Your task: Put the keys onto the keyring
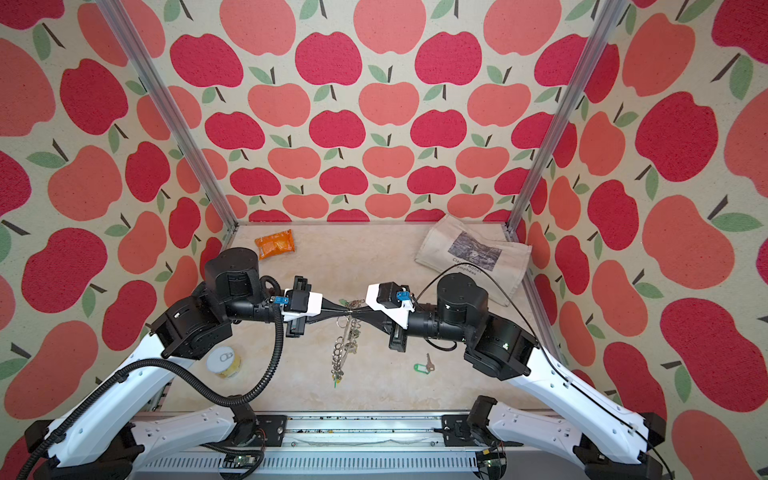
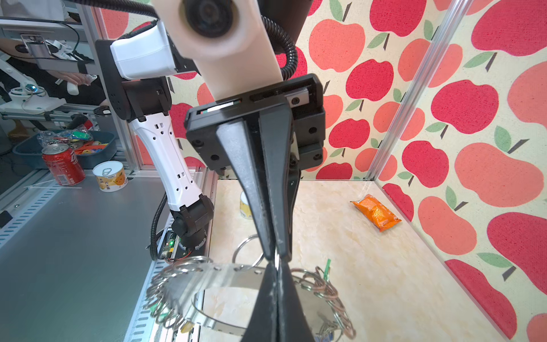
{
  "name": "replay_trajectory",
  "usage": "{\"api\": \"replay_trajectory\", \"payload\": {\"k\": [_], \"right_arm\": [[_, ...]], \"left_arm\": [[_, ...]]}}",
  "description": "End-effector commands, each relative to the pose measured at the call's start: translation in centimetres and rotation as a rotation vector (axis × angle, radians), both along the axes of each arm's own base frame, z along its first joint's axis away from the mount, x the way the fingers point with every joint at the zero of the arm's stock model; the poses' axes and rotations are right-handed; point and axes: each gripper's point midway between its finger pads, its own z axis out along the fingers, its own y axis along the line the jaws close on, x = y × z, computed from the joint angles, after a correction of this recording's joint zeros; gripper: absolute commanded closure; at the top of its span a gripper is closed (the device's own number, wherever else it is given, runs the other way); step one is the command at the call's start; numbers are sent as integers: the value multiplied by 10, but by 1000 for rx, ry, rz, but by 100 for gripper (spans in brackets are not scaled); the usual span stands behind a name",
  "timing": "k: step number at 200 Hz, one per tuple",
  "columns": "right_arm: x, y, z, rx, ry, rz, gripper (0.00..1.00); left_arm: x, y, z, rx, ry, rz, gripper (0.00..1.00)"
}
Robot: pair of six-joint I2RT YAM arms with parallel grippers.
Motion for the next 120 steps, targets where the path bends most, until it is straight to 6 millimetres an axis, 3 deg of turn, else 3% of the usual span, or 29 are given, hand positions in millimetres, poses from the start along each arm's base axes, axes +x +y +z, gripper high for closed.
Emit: {"api": "replay_trajectory", "payload": {"k": [1,81,120], "right_arm": [[1,-11,26,102,-26,-40,100],[-5,-11,35,133,-21,-7,100],[-5,-10,35,134,-21,-6,100]], "left_arm": [[-7,3,18,-62,-27,-19,81],[-4,-2,13,-64,13,-19,72],[-5,-4,18,-82,23,-32,77]]}}
